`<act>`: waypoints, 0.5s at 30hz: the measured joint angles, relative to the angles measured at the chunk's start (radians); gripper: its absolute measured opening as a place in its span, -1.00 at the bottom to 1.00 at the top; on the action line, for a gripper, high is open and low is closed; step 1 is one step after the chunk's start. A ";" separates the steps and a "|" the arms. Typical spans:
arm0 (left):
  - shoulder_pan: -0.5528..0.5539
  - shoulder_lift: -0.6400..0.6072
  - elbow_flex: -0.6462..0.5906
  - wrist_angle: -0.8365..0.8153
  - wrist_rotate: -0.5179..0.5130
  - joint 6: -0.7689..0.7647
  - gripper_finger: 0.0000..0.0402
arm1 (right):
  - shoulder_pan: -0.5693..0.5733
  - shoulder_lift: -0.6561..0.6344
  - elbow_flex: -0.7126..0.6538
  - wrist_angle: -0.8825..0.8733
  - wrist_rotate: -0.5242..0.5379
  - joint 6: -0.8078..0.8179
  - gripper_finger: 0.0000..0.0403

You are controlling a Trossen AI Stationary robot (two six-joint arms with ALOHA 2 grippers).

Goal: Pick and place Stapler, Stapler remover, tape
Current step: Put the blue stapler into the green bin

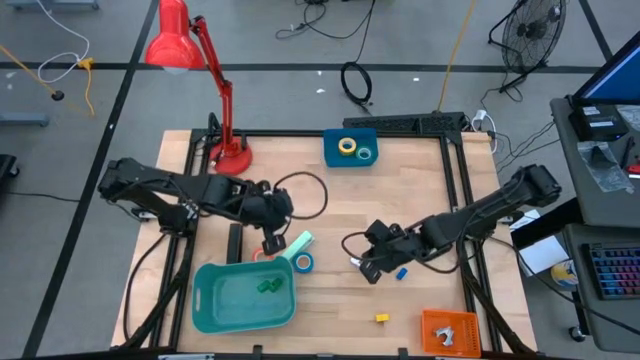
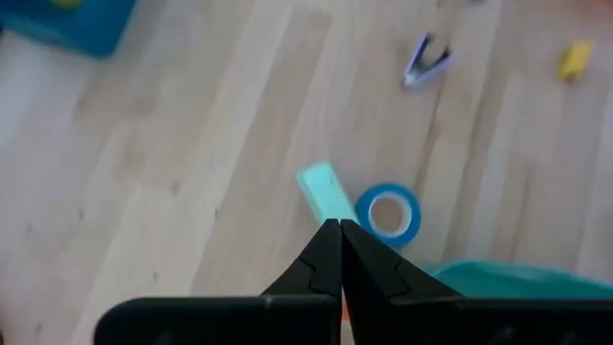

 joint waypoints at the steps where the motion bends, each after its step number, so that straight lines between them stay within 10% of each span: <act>1: -0.003 0.000 -0.019 0.000 0.001 -0.007 -0.98 | -0.003 0.007 -0.009 0.002 0.002 0.001 -1.00; 15: -0.005 0.000 -0.135 0.030 0.043 -0.045 -0.98 | -0.071 0.103 -0.034 -0.028 -0.113 -0.008 -1.00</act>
